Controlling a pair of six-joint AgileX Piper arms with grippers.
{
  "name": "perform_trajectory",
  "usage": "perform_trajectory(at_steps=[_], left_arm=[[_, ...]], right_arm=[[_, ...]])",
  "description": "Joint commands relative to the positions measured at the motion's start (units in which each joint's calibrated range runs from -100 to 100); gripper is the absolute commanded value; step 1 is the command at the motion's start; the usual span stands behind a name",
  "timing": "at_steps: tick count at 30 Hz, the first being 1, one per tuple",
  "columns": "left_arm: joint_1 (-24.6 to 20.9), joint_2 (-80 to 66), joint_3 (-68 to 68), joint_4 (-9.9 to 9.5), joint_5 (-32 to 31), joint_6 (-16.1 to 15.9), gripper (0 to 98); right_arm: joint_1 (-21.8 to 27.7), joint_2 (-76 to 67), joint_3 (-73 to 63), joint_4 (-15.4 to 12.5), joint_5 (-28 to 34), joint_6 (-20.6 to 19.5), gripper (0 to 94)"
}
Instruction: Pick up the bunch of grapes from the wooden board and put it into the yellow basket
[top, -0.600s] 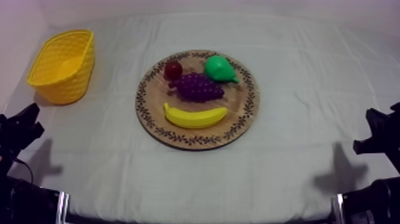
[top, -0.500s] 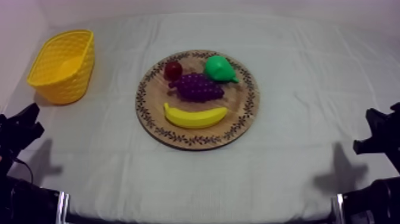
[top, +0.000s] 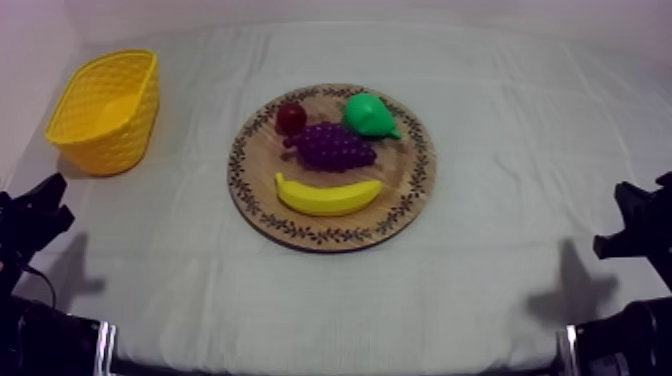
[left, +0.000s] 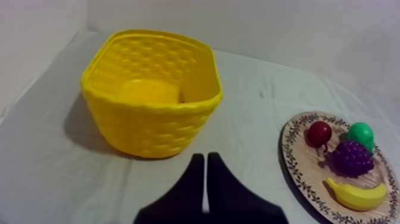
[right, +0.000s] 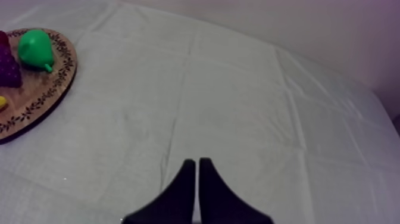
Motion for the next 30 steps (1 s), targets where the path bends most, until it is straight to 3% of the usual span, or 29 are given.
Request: perform_trajectory(at_steps=[1,14,21,30], left_arm=[[0.4,0.0,0.0,0.00,0.0,0.0,0.0],[6.2,0.0,-0.2,-0.01,0.0,0.6,0.0],[9.9,2.1,-5.0,-1.28,10.9,2.1,0.1],[13.7,14.6,-11.3,-0.71,12.8,-3.6,0.0]], right_arm=[[0.0,0.0,0.0,0.0,0.0,0.0,0.3],[0.0,0.0,0.0,0.0,0.0,0.0,0.3],[0.0,0.0,0.0,0.0,0.0,0.0,0.3],[0.0,0.0,0.0,0.0,0.0,0.0,0.3]])
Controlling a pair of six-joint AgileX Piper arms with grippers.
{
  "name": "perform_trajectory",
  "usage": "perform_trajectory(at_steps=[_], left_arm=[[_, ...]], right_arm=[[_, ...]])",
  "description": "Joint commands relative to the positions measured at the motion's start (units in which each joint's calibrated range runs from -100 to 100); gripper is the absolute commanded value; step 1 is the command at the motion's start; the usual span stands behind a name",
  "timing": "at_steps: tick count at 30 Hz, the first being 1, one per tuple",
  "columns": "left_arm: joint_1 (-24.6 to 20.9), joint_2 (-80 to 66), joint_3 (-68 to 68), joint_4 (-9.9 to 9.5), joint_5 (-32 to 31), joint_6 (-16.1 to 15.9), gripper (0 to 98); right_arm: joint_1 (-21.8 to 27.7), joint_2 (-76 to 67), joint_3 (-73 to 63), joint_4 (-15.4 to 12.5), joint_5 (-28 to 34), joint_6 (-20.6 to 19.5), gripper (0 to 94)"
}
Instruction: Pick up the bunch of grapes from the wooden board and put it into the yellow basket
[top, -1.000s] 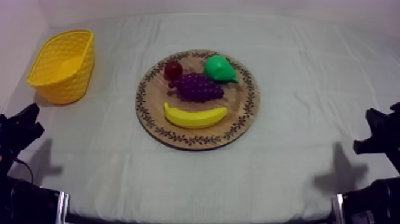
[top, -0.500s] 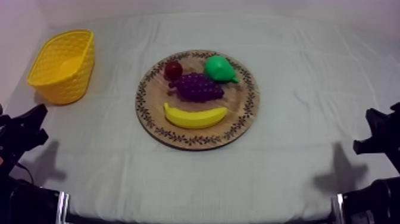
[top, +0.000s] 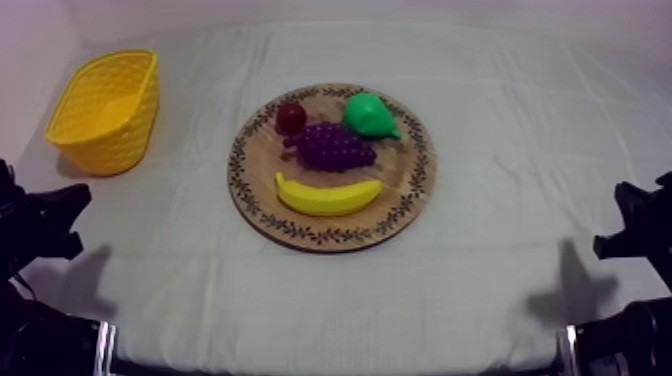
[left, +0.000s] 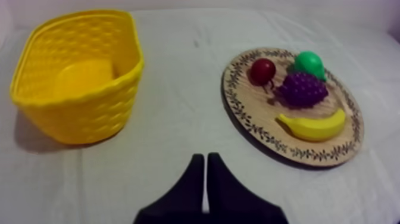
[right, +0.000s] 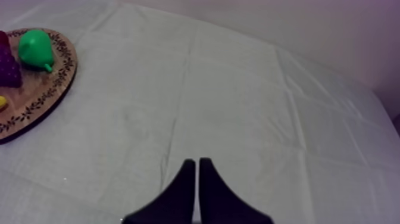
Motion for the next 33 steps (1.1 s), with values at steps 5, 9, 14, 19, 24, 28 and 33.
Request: perform_trajectory(at_steps=[5,9,14,19,24,28,33], left_arm=[[2.5,11.8,-7.4,1.76,0.1,-6.5,0.0],[4.1,19.6,-13.1,2.98,1.8,-10.8,0.0],[5.4,30.4,-22.2,4.43,6.7,-15.9,0.0],[6.0,40.5,-32.8,5.06,13.6,-18.1,0.0],[6.9,49.6,-42.7,5.00,18.9,-19.4,0.0],[7.6,57.5,-51.1,4.63,22.8,-20.4,0.0],[9.4,67.8,-60.8,3.17,26.8,-21.5,0.0]], right_arm=[[0.0,0.0,0.0,0.0,0.0,0.0,0.3],[0.0,0.0,0.0,0.0,0.0,0.0,0.3],[0.0,0.0,0.0,0.0,0.0,0.0,0.3],[0.0,0.0,0.0,0.0,0.0,0.0,0.3],[0.0,0.0,0.0,0.0,0.0,0.0,0.3],[0.0,0.0,0.0,0.0,0.0,0.0,0.3],[0.0,0.0,0.0,0.0,0.0,0.0,0.3]])
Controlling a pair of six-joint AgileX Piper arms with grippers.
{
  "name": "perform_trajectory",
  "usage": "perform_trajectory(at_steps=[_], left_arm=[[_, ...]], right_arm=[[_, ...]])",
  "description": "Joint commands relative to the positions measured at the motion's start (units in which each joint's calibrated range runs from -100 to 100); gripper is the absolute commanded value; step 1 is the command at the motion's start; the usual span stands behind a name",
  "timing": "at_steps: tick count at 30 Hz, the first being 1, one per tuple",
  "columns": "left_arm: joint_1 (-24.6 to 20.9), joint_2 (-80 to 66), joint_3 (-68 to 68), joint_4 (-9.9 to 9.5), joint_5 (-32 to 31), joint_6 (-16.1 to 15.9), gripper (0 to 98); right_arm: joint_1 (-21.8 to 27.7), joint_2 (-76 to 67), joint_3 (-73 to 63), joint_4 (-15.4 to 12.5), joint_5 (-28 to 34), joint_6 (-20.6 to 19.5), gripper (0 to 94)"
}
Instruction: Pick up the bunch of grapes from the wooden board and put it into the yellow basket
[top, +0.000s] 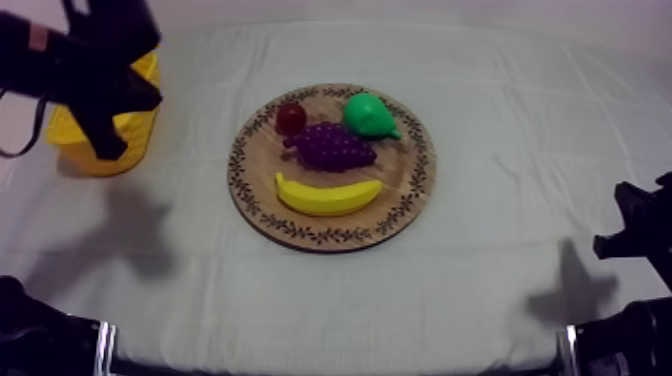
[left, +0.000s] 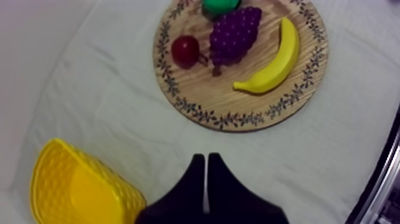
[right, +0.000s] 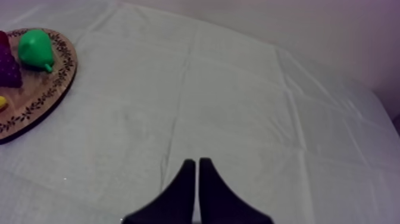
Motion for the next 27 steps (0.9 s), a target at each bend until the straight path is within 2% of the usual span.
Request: perform_trajectory(at_steps=[1,5,9,17,27], left_arm=[[1.0,7.9,-7.3,-0.78,1.5,-0.4,0.0],[3.1,15.5,-13.8,-2.61,3.7,-1.2,0.0],[4.3,22.5,-19.8,-3.58,5.7,-1.8,0.0],[6.6,33.1,-29.4,-4.35,8.0,-2.4,0.0],[7.7,43.5,-41.8,-4.46,11.0,-1.5,0.0]], right_arm=[[0.0,0.0,0.0,0.0,0.0,0.0,0.3],[0.0,0.0,0.0,0.0,0.0,0.0,0.3],[0.0,0.0,0.0,0.0,0.0,0.0,0.3],[0.0,0.0,0.0,0.0,0.0,0.0,0.3],[0.0,0.0,0.0,0.0,0.0,0.0,0.3]])
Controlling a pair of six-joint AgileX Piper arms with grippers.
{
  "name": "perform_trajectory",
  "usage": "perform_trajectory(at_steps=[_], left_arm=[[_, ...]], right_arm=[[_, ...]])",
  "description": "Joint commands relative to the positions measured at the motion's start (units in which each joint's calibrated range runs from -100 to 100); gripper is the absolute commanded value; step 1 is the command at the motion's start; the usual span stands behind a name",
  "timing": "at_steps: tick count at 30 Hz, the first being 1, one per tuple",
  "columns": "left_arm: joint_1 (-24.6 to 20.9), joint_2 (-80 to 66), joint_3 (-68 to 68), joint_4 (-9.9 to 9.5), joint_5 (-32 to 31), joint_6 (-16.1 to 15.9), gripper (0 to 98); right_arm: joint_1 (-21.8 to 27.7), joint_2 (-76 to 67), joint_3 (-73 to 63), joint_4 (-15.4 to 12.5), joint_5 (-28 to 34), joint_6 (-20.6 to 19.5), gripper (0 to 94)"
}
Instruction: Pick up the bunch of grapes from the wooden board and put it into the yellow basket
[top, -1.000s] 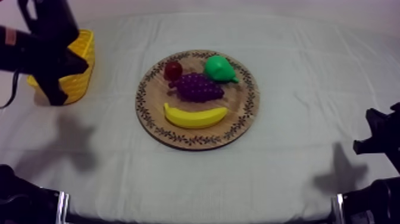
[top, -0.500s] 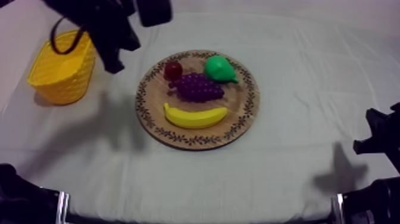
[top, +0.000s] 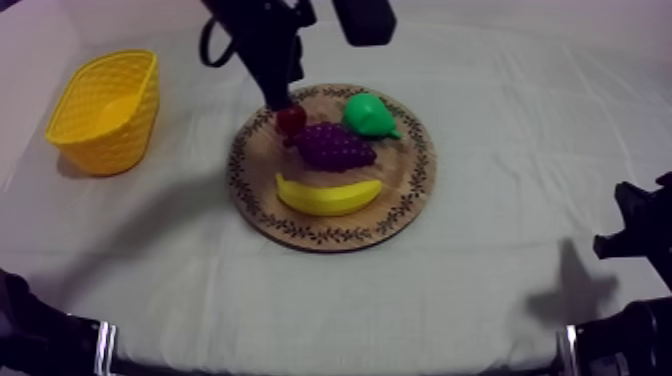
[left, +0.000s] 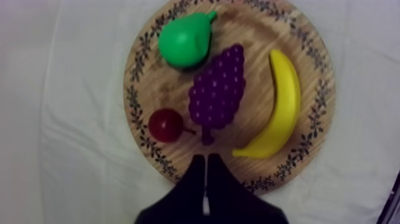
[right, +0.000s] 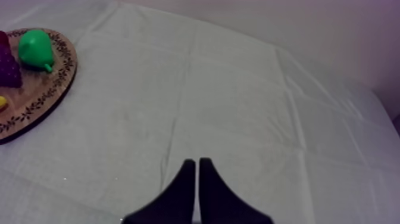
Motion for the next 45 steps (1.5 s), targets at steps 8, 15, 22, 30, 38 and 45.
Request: perform_trajectory(at_steps=[8,15,22,30,38,45], left_arm=[[-0.2,9.2,-8.4,0.14,0.6,0.6,0.1],[0.1,11.8,-9.2,-0.70,0.7,0.5,5.0],[0.4,12.1,-9.1,-0.98,2.1,-0.1,31.0],[1.8,13.1,-10.2,-1.67,3.4,-1.1,54.2],[2.8,13.4,-11.0,-1.81,5.0,-0.5,71.2],[2.9,12.9,-10.5,-1.47,5.9,-0.4,79.2]], right_arm=[[0.0,0.0,0.0,0.0,0.0,0.0,0.3],[0.0,0.0,0.0,0.0,0.0,0.0,0.3],[0.0,0.0,0.0,0.0,0.0,0.0,0.3],[0.0,0.0,0.0,0.0,0.0,0.0,0.3],[0.0,0.0,0.0,0.0,0.0,0.0,0.3],[0.0,0.0,0.0,0.0,0.0,0.0,0.3]])
